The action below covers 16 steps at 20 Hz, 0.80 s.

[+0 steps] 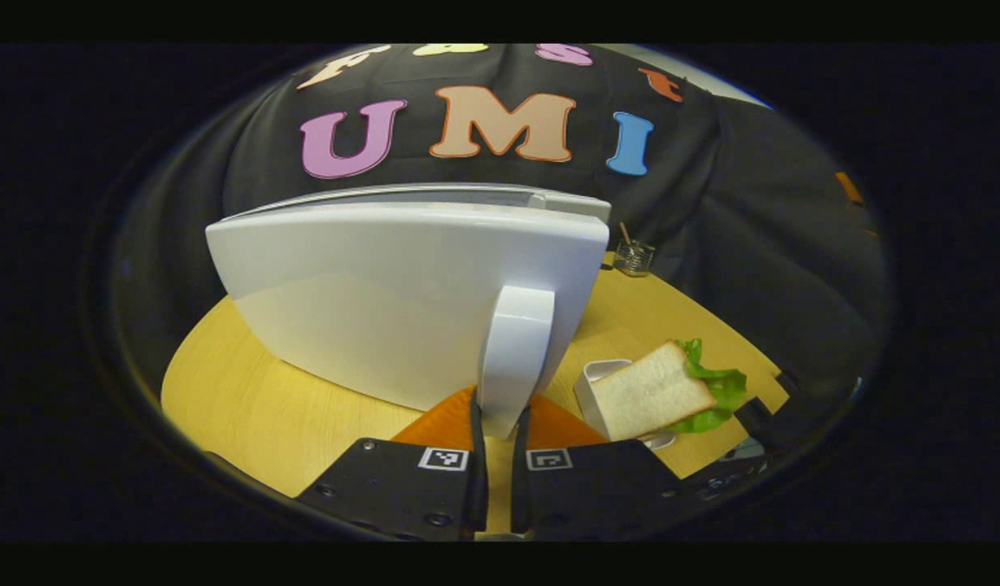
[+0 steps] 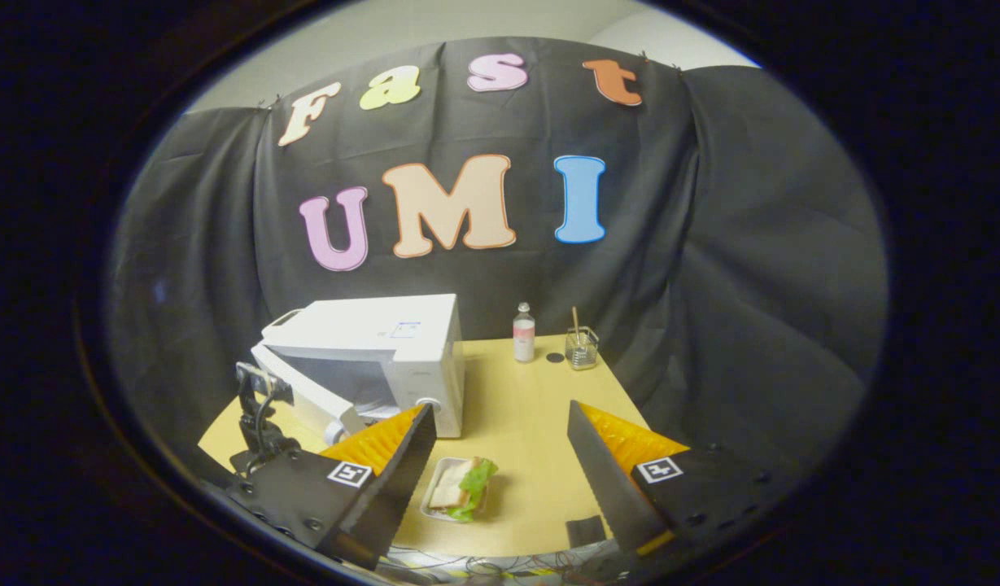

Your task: Open the microwave oven with the left hand, put the food in, and close the microwave oven.

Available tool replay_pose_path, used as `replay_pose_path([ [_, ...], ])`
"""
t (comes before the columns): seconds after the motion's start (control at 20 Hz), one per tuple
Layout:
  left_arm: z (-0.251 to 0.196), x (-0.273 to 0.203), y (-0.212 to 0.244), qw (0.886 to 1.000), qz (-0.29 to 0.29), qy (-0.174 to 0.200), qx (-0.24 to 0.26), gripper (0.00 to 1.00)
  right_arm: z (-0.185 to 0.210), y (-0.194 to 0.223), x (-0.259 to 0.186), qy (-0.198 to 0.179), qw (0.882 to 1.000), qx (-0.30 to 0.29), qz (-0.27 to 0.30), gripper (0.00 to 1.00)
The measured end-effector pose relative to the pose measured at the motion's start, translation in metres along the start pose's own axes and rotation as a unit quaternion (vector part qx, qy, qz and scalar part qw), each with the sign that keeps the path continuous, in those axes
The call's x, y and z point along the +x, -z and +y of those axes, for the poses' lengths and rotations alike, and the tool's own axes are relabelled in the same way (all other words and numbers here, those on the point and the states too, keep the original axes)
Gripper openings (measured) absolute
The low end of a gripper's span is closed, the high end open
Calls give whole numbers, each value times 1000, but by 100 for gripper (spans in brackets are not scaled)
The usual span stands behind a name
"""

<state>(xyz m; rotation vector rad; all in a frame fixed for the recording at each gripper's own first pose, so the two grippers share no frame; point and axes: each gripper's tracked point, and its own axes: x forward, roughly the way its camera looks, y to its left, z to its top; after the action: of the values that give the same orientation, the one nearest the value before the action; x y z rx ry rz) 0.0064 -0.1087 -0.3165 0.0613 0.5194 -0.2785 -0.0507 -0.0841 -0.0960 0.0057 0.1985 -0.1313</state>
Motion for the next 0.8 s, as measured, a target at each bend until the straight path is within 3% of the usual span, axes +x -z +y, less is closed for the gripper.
replay_pose_path([
  [0.1, 6, -18, 11, 1000, 5, 11, 8, 17, 10, 9, -12, 9, 1000, 2, 6, 97],
  [0.4, 35, -65, 36, 999, 7, 15, 31, 21, 42, 28, -60, 26, 999, 16, 15, 97],
  [0.5, 46, -77, 44, 1000, 9, 7, 24, 26, 49, 36, -74, 33, 999, 18, 19, 96],
  [0.55, 54, -86, 48, 1000, 10, 3, 15, 23, 54, 41, -79, 34, 999, 22, 22, 97],
  [0.75, 84, -113, 61, 1000, 19, -9, -19, 33, 74, 49, -98, 36, 999, 35, 21, 97],
  [0.8, 93, -120, 64, 999, 20, -14, -21, 39, 75, 50, -101, 39, 998, 33, 22, 97],
])
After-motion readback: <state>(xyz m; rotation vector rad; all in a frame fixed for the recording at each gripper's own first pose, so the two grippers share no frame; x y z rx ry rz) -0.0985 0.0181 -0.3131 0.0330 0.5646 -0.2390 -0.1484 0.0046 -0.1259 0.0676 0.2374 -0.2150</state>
